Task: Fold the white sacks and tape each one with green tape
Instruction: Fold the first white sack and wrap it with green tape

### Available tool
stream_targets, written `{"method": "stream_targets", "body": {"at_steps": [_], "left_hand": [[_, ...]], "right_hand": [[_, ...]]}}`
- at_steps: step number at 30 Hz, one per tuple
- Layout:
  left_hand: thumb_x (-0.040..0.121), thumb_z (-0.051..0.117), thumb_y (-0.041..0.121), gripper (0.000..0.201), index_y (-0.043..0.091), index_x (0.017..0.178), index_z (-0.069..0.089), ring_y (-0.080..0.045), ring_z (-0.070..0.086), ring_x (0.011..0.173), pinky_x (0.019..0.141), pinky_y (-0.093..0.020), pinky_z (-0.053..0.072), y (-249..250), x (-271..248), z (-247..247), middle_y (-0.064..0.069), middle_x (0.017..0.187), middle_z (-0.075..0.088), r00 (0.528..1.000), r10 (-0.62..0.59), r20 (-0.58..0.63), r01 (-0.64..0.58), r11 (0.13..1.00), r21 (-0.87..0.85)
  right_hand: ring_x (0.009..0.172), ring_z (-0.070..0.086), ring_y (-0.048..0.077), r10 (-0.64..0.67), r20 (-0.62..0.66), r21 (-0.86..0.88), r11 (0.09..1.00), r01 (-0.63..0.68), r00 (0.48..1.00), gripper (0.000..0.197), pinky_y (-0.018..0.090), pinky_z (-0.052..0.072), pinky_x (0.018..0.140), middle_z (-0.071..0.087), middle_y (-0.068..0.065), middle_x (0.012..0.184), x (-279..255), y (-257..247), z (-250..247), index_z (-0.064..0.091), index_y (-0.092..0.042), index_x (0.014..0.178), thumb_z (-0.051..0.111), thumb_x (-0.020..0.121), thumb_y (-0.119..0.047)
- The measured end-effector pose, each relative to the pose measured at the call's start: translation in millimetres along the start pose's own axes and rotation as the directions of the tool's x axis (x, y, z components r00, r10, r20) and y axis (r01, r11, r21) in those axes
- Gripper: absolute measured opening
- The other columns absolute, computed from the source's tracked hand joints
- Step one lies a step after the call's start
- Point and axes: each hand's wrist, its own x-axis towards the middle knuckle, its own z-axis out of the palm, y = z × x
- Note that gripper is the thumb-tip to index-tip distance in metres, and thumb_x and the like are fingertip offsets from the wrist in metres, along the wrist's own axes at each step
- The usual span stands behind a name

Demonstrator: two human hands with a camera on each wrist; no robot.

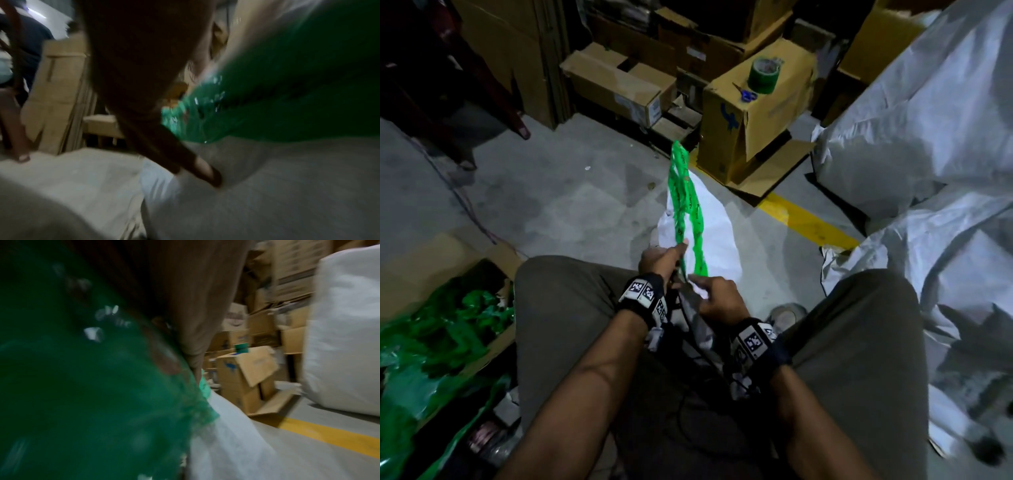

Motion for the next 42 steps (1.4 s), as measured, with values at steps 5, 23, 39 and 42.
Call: {"method": "stream_targets", "body": {"at_steps": [5,23,39,42], "left_hand": [[0.044,0.087,0.04,0.074,0.012,0.111,0.072,-0.02,0.074,0.084,0.081,-0.037,0.062,-24.8,46.0,-6.4,-0.004,0.093,0.077,0.997,0.079,-0.012,-0.075,0.973,0.217],[0.091,0.059,-0.002,0.021,0.0,0.109,0.068,-0.032,0.068,0.089,0.086,-0.045,0.055,26.3,-32.9,-7.6,-0.022,0.102,0.069,0.874,0.306,0.377,-0.119,0.888,-0.444],[0.088,0.065,0.038,0.075,0.006,0.151,0.039,-0.037,0.056,0.124,0.101,-0.051,0.048,29.8,-8.4,-17.3,-0.021,0.147,0.048,0.9,0.194,0.39,0.096,0.785,-0.613],[0.084,0.076,0.031,0.079,0.005,0.15,0.041,-0.04,0.057,0.125,0.095,-0.05,0.054,33.1,-0.4,-26.5,-0.02,0.141,0.056,0.946,0.194,0.26,0.024,0.758,-0.652]], "right_hand": [[0.11,0.064,0.039,-0.154,0.199,-0.106,0.978,0.177,0.968,0.054,0.04,0.052,0.093,0.069,0.019,0.12,-23.9,-16.0,35.4,0.062,-0.021,0.135,0.052,0.083,-0.025],[0.148,-0.029,0.011,-0.346,-0.006,-0.197,0.92,0.339,0.938,0.075,0.049,-0.005,0.121,-0.022,-0.005,0.165,58.1,-34.2,-40.7,-0.007,-0.02,0.16,0.033,0.105,-0.05],[0.154,-0.01,0.013,-0.465,0.056,-0.206,0.861,0.466,0.884,0.067,0.043,0.001,0.125,0.005,-0.006,0.168,18.0,3.0,-17.2,0.02,-0.021,0.159,0.026,0.103,-0.057],[0.147,0.032,0.007,-0.248,0.056,0.31,0.925,0.22,0.967,0.05,0.033,0.018,0.124,0.047,-0.008,0.152,13.4,4.9,-60.4,0.061,-0.032,0.135,0.035,0.1,-0.058]]}}
